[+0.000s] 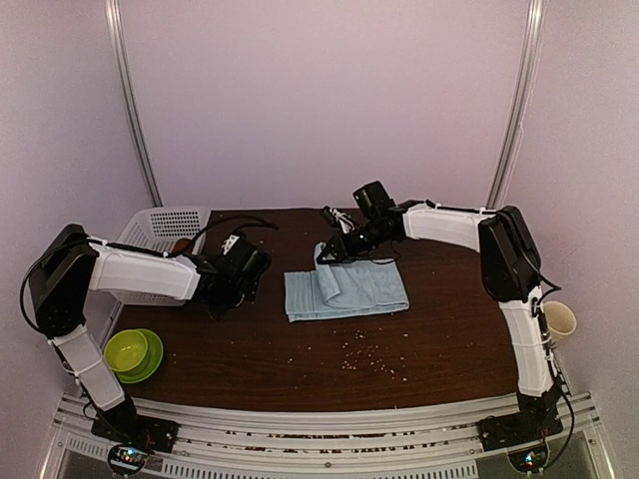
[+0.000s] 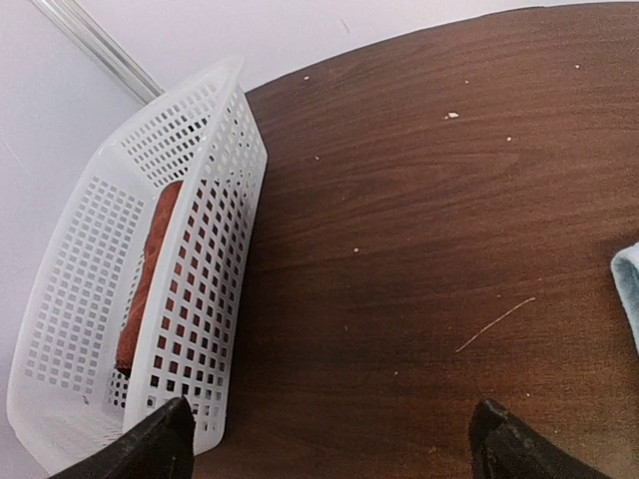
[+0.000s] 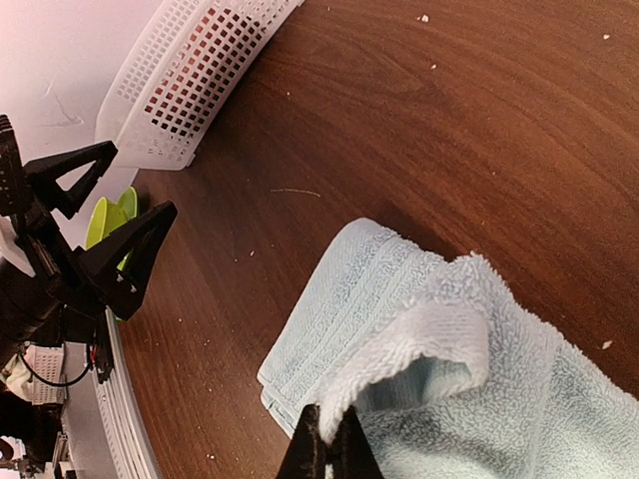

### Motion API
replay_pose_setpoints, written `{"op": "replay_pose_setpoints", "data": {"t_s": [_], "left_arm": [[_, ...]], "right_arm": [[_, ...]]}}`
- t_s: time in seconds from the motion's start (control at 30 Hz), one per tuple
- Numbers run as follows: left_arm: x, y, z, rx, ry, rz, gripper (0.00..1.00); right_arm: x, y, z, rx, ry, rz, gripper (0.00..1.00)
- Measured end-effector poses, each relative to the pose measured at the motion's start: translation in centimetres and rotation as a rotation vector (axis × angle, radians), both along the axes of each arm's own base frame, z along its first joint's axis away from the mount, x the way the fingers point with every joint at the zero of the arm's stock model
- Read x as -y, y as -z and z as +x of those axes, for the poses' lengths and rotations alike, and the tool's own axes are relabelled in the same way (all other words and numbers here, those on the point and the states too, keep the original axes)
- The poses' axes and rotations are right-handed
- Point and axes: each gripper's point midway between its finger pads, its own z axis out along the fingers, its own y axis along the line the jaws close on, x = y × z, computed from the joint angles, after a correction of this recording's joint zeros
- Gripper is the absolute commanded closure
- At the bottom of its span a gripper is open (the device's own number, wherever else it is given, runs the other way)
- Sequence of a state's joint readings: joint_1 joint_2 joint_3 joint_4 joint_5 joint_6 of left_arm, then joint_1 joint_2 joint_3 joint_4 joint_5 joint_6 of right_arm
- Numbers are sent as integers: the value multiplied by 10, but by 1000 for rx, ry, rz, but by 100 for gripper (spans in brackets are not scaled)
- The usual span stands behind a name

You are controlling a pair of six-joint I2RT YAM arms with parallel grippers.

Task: Roll the towels
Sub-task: Fold the towel at the center of the board.

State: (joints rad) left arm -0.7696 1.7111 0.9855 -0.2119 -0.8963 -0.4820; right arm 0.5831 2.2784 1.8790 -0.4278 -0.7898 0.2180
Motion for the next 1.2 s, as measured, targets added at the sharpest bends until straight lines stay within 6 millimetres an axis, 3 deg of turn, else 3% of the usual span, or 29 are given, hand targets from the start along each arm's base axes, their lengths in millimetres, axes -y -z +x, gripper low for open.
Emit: {"op": "replay_pose_setpoints", "data": {"t_s": [0.2, 0.6, 0.83, 1.0, 1.2], "left_arm": [[1, 0, -1, 0, 3, -1, 2], [2, 6, 0, -11, 3, 8, 2], [3, 10, 0, -19, 4, 15, 2], [4, 11, 2, -21, 4, 16, 2], [6, 12, 3, -22, 5, 16, 2]], "right_arm": [[-11, 12, -11, -39, -27, -1, 100], [-26, 4, -8, -38, -52, 38, 100], [-29, 14, -5, -55, -49, 37, 100], [-30, 25, -11, -93, -71, 30, 100], [-29, 24, -20, -113, -109, 33, 100]]}}
